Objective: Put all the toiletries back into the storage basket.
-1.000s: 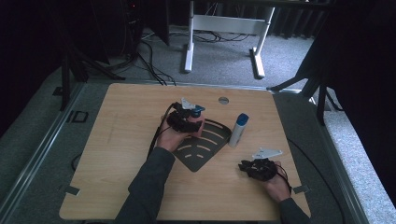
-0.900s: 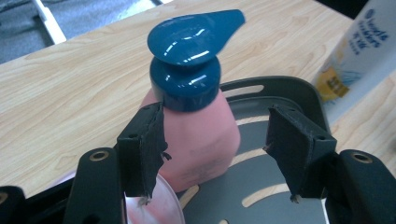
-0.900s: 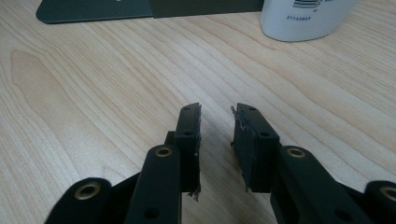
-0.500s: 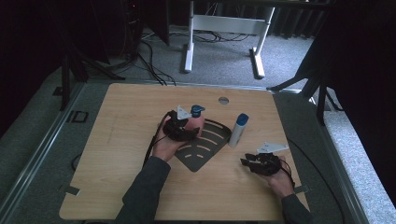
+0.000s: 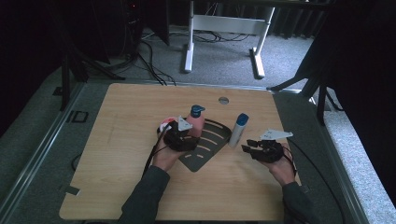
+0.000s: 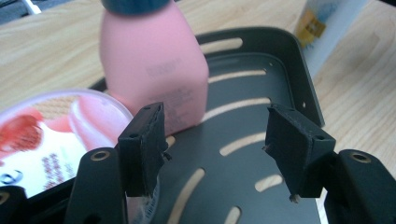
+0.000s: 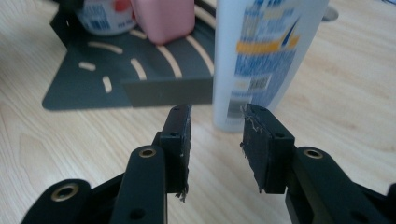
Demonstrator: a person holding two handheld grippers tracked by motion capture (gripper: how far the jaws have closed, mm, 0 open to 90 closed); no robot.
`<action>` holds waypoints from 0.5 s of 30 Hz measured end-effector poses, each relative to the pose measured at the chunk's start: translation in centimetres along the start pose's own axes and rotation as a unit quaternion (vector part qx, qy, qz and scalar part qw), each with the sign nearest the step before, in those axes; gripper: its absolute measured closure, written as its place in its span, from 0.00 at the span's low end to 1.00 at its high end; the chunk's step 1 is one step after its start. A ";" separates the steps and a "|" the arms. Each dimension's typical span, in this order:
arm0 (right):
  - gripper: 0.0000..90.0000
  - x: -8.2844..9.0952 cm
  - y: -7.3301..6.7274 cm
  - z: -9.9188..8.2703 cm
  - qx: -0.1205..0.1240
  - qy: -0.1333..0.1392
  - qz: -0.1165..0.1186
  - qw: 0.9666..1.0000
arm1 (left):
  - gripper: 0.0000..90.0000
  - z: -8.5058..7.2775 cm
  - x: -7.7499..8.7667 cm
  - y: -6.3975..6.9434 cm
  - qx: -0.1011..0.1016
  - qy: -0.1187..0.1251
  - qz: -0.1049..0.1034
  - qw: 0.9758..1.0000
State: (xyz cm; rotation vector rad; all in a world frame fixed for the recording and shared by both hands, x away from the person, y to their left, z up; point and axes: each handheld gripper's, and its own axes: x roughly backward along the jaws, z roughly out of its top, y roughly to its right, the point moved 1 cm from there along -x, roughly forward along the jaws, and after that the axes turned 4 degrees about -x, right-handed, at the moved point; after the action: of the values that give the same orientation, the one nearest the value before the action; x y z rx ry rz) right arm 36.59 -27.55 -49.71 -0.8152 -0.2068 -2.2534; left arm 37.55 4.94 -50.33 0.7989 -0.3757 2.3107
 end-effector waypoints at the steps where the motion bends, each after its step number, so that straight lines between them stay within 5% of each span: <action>1: 0.68 0.1 0.1 0.3 0.001 0.003 -0.001 1.000 | 0.43 -0.2 -0.1 0.1 -0.001 -0.001 -0.001 1.000; 15: 0.67 0.6 0.9 2.7 0.010 0.025 -0.014 1.000 | 0.47 -2.2 -1.6 1.6 -0.005 -0.023 -0.023 0.999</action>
State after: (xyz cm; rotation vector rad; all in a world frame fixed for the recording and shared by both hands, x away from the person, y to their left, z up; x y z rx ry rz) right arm 38.24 -27.56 -47.29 -0.7486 -0.2179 -2.2920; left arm 36.45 3.94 -53.19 0.8480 -0.3844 2.2488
